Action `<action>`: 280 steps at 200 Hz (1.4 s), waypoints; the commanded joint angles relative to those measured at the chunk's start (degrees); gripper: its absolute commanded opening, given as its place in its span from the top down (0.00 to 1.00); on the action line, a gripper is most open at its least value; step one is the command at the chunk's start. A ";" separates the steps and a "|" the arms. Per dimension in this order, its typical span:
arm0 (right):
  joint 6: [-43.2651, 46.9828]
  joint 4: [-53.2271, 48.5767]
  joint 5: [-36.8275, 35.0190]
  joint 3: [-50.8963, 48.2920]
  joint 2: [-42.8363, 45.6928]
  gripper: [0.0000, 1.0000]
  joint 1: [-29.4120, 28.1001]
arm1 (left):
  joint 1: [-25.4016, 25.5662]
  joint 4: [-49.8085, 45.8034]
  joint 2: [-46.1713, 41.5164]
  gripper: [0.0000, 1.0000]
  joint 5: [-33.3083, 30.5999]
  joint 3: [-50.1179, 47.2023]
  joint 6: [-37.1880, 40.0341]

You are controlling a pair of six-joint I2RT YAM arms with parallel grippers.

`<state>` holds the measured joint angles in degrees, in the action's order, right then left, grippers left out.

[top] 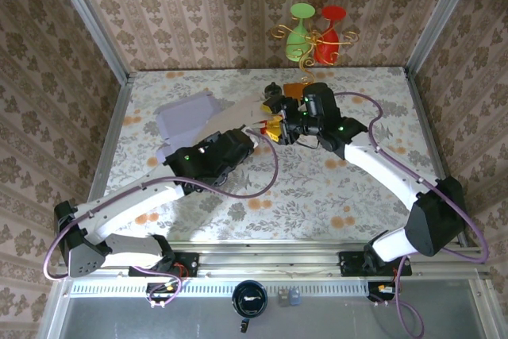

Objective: Fold the paper box

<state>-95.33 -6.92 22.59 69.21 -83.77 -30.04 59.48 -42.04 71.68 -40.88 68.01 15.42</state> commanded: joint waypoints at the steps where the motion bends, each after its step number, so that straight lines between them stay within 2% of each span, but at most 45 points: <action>1: -3.92 3.77 -2.30 3.27 -2.30 0.37 -0.71 | -0.25 -1.57 0.48 1.00 0.85 2.52 0.12; 13: -4.68 4.15 -1.89 4.52 -3.35 0.45 -1.14 | -0.16 -1.49 0.40 1.00 0.72 2.58 0.47; 42: -7.52 3.40 -1.97 6.69 -4.78 0.79 -2.51 | 0.15 -0.78 -0.37 1.00 -0.55 2.42 1.59; 64: -11.23 3.93 -2.82 6.52 -4.24 1.00 -3.34 | 0.03 0.96 -1.89 0.99 -2.37 2.91 2.94; 78: -13.00 3.59 -3.93 6.87 -3.48 1.00 -3.58 | -0.15 2.71 -2.96 0.56 -3.26 3.41 3.63; 89: -14.84 2.45 -4.99 7.44 -2.78 1.00 -3.75 | -0.32 3.57 -3.78 0.41 -3.37 4.44 3.54; 103: -18.31 0.82 -6.79 7.73 -1.45 1.00 -4.05 | -0.25 5.24 -5.35 0.28 -2.54 5.99 3.48; 133: -26.42 -4.31 -10.17 8.35 1.21 1.00 -4.58 | 0.46 11.33 -10.55 0.15 3.34 5.69 5.30; 152: -29.46 -6.98 -11.81 8.68 2.52 1.00 -4.44 | -0.74 15.00 -15.19 0.05 4.43 2.54 5.91; 162: -30.20 -8.51 -11.87 9.03 2.88 1.00 -4.33 | -3.09 15.02 -17.58 0.04 5.97 1.45 4.70; 176: -30.89 -10.29 -12.06 8.99 3.53 1.00 -4.24 | -8.92 13.65 -20.49 0.03 9.73 0.68 1.34; 200: -32.81 -11.62 -13.35 7.57 6.00 1.00 -3.90 | -16.73 12.66 -24.06 0.03 21.11 -1.99 -3.02; 231: -33.79 -13.46 -13.62 6.97 7.95 1.00 -1.68 | -17.51 12.60 -27.42 0.05 27.20 -6.60 -4.44; 280: -34.40 -18.36 -13.26 6.35 11.60 1.00 0.82 | -17.36 12.86 -28.22 0.05 27.41 -11.87 -2.91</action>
<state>-118.91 -20.60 10.92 76.38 -74.94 -29.89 42.28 -30.20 44.14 -16.51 57.84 12.80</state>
